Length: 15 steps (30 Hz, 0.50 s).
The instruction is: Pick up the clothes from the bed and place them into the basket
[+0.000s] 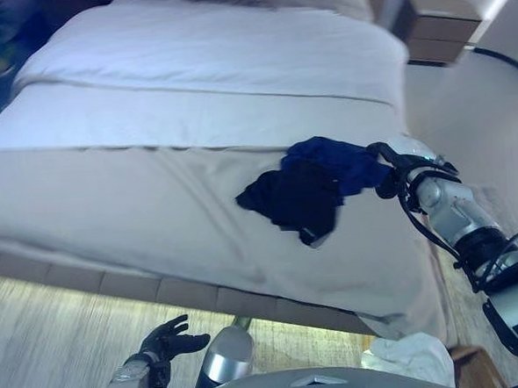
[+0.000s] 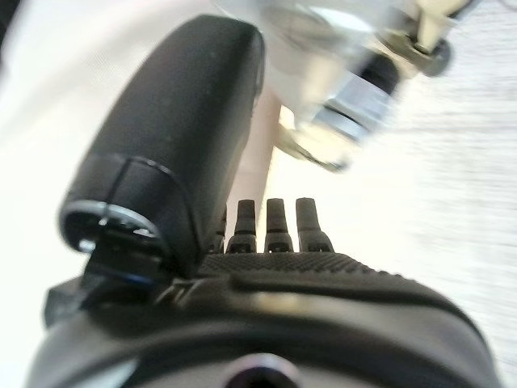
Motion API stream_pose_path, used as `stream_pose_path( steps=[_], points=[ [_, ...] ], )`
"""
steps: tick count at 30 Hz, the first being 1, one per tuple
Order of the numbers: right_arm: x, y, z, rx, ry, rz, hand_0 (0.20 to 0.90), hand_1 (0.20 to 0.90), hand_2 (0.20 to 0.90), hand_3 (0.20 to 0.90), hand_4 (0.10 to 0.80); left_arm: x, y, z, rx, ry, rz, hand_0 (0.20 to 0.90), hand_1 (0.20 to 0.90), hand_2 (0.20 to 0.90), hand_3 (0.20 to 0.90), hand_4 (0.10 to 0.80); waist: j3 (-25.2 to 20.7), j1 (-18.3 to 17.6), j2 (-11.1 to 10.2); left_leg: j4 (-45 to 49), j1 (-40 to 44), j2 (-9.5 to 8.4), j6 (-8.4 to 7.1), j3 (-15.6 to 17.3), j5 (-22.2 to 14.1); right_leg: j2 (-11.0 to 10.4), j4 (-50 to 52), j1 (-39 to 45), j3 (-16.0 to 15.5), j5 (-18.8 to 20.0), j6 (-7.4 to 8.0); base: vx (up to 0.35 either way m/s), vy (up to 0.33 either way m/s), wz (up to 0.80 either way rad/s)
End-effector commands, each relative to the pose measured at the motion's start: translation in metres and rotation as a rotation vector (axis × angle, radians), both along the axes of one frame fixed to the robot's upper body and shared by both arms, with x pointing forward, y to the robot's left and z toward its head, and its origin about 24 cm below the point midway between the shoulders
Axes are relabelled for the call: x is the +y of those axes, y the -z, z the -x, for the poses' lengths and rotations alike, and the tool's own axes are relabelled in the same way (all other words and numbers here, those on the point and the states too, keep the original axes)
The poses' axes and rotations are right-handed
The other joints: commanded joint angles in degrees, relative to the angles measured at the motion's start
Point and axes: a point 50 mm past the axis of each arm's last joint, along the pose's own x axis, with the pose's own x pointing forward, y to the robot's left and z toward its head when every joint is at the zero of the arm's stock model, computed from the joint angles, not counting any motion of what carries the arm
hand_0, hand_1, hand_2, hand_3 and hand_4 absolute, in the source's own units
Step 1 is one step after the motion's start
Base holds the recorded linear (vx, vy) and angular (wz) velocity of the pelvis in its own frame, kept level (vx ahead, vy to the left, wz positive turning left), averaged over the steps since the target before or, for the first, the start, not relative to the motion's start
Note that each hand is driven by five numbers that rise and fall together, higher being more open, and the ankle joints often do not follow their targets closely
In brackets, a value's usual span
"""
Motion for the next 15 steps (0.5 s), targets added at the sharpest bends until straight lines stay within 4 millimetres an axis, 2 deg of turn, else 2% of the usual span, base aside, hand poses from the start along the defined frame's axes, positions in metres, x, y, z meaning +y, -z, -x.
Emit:
stream_pose_path(
  steps=[1, 7, 12, 15],
  points=[
    [0.021, -0.062, -0.023, -0.26, -0.061, 0.139, 0.9, 0.9, 0.9, 0.9, 0.8, 0.024, -0.007, 0.008, 0.039, 0.047, -0.067, 0.9, 0.9, 0.9, 0.9, 0.8, 0.0, 2.9, -1.5, 1.1, -4.2, -2.05, 2.54, -0.7, -2.7, -1.7, 14.4, -3.4, 1.1, -8.2, -3.63, 0.026, 0.079, 0.54],
    [0.025, -0.064, -0.037, -0.226, 0.028, 0.218, 0.9, 0.9, 0.9, 0.9, 0.8, 0.028, -0.013, -0.003, -0.023, 0.024, -0.038, 0.9, 0.9, 0.9, 0.9, 0.8, 3.7, 7.1, -0.4, 1.2, -8.6, -2.77, 2.66, -3.7, -1.2, -3.4, 17.5, -5.2, -2.5, -9.3, -3.68, -0.032, 0.091, 0.45],
    [0.023, -0.058, -0.042, -0.138, 0.085, 0.238, 0.9, 0.9, 0.9, 0.9, 0.8, 0.026, -0.019, -0.019, -0.099, 0.026, -0.011, 0.9, 0.9, 0.9, 0.9, 0.8, 6.0, 8.6, -0.1, 1.0, -11.1, -2.71, 2.85, -4.1, -0.2, -4.4, 19.0, -6.8, -3.4, -9.3, -3.44, -0.029, 0.055, 0.21],
    [0.015, -0.045, -0.043, 0.002, 0.172, 0.251, 0.9, 0.9, 0.9, 0.9, 0.8, 0.019, -0.031, -0.048, -0.215, 0.055, 0.017, 0.9, 0.9, 0.9, 0.9, 0.8, 8.6, 10.1, 0.1, 0.0, -13.6, -2.32, 2.99, -4.4, 1.1, -5.1, 19.7, -8.7, -3.8, -9.0, -2.94, -0.052, 0.015, 0.05]
  ],
)
